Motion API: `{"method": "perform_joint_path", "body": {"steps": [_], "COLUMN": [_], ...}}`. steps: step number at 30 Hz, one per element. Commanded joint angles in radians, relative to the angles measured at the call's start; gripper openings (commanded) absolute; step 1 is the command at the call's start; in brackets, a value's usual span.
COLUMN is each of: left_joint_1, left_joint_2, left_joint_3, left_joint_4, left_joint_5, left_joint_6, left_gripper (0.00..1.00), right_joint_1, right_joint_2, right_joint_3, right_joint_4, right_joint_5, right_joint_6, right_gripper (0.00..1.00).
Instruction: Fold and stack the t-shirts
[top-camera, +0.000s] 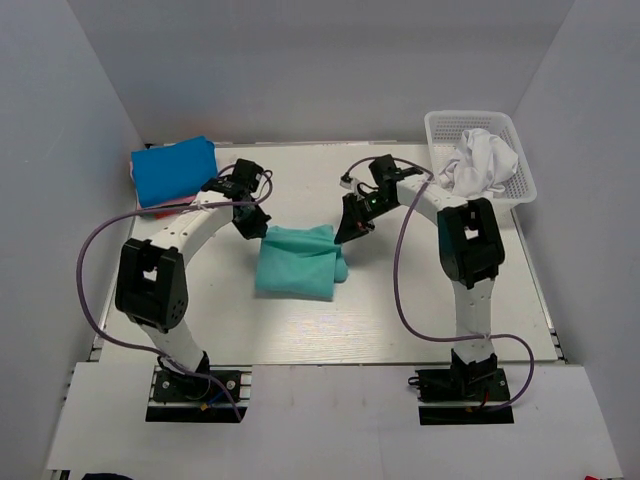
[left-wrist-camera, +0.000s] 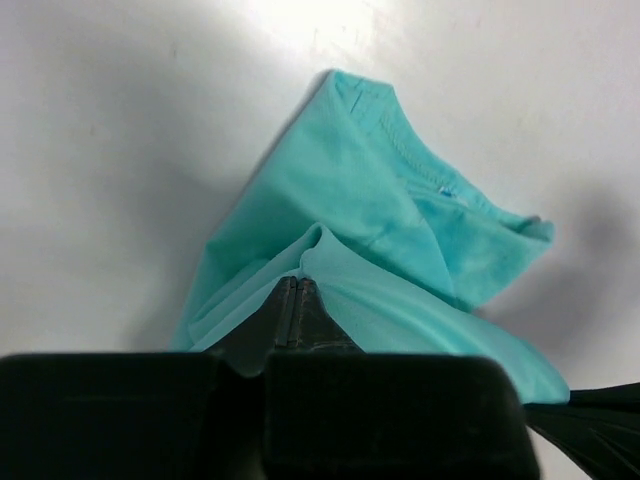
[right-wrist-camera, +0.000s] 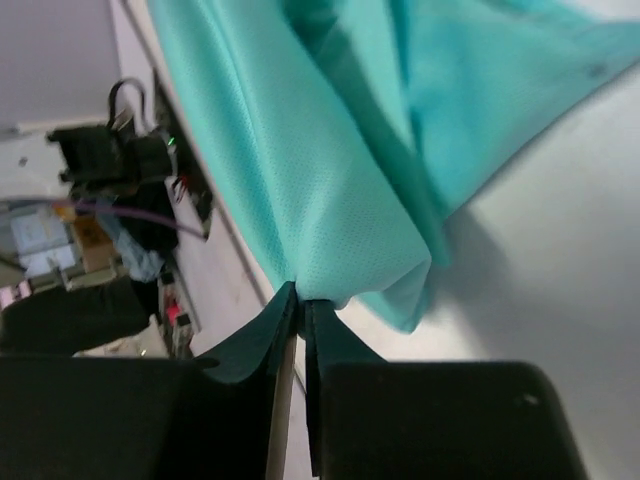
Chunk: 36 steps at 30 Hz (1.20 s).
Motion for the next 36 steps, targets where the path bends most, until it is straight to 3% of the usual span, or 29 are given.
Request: {"method": "perform_joint_path", "body": {"steps": [1,2,3,4,5,6,8,10,14,19,21,25,32,36], "left_joint_1": [0.032,0.044,0.044,0.055,0.064,0.064,0.064,0.064,0.052,0.041,0.041,0.041,0.041,0.041], "left_joint_2": [0.032,0.066,0.081,0.095,0.107,0.118,0.129,0.109,0.037,0.006,-0.003,0.011,0.073,0.093], "left_joint_3": [0.078,0.094,0.121,0.137,0.170,0.193,0.239,0.226,0.076,-0.074,-0.107,-0.129,-0.129,-0.129], "left_joint_4": [0.078,0.097,0.111,0.127,0.144,0.144,0.124,0.136,0.213,0.231,0.242,0.341,0.385,0.394], "left_joint_5": [-0.123,-0.138,-0.138,-0.138,-0.138,-0.109,-0.086,-0.060,0.017,-0.051,-0.100,-0.065,-0.008,0.006], "left_joint_6": [0.006,-0.008,-0.008,-0.008,0.013,0.036,0.061,0.118,0.250,0.327,0.327,0.340,0.340,0.330], "left_gripper": [0.00,0.05,0.32,0.61,0.85,0.99,1.00,1.00,1.00,1.00,1.00,0.95,0.82,0.70], "right_joint_1": [-0.021,-0.026,-0.029,-0.029,-0.030,-0.027,-0.024,-0.010,0.039,0.129,0.152,0.189,0.206,0.221], "right_joint_2": [0.058,0.085,0.096,0.125,0.145,0.161,0.140,0.106,-0.061,-0.134,-0.129,-0.047,0.015,0.021], "right_joint_3": [0.149,0.196,0.220,0.277,0.325,0.347,0.393,0.335,0.087,-0.039,-0.044,-0.007,0.017,0.026], "right_joint_4": [0.079,0.128,0.182,0.193,0.217,0.209,0.149,0.138,0.193,0.189,0.205,0.195,0.196,0.218], "right_joint_5": [0.095,0.118,0.126,0.139,0.150,0.162,0.233,0.295,0.462,0.583,0.581,0.543,0.503,0.460], "right_joint_6": [0.036,0.048,0.083,0.094,0.108,0.132,0.110,0.038,-0.032,-0.023,-0.007,0.060,0.135,0.149], "right_gripper": [0.14,0.26,0.62,0.90,0.90,0.90,0.90,0.90,0.90,0.90,0.90,0.90,0.80,0.68]}}
